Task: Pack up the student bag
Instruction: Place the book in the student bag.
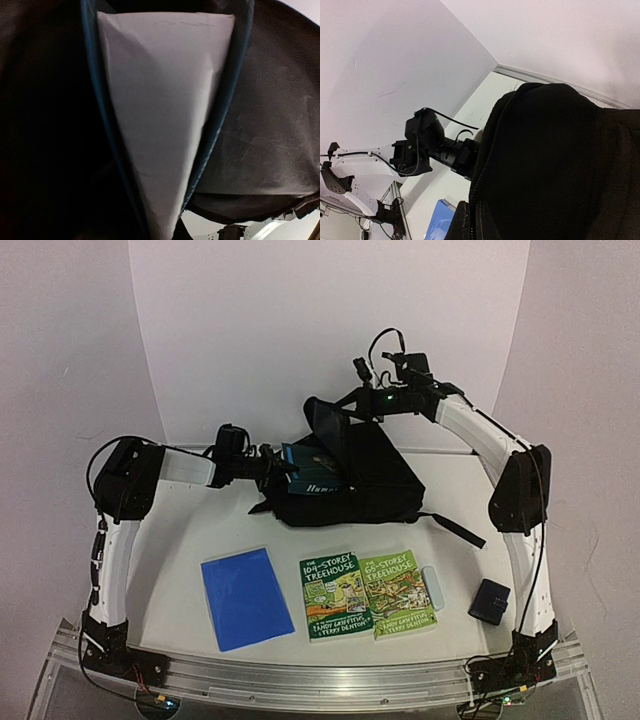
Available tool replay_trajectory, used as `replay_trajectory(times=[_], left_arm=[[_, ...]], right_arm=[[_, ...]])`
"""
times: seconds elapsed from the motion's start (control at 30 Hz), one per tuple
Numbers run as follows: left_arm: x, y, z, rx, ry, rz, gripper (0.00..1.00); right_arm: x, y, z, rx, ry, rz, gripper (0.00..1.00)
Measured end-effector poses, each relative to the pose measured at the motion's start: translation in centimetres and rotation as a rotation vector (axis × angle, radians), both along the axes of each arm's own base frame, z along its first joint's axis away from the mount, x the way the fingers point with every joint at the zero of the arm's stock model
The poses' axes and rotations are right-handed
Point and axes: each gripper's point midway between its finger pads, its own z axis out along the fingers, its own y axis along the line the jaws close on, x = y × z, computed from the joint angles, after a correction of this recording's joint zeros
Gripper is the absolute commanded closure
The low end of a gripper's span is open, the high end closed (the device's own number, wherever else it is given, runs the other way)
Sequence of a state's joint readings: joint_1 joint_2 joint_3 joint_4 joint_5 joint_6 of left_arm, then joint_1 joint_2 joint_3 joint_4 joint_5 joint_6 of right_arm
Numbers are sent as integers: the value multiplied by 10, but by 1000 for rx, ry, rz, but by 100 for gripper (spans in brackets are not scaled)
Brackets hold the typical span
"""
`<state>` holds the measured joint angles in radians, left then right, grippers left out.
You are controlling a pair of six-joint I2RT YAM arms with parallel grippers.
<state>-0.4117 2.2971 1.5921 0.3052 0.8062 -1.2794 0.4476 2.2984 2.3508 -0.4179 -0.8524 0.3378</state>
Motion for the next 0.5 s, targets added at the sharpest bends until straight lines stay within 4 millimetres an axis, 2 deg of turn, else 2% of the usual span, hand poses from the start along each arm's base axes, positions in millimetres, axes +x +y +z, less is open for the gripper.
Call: replay_trajectory(times=[0.17, 0.37, 0.43, 0.5], left_arm=[[2, -17, -2, 1, -3, -27, 100], [13, -34, -9, 6, -12, -18, 97], [18, -39, -15, 13, -11, -11, 91], [21, -43, -19, 18, -11, -8, 78]], right_arm=[[-13, 15, 0, 11, 1, 54, 100], [-19, 25, 3, 28, 8, 75, 100], [-18, 26, 3, 33, 17, 74, 100], [-18, 25, 3, 36, 24, 71, 100]])
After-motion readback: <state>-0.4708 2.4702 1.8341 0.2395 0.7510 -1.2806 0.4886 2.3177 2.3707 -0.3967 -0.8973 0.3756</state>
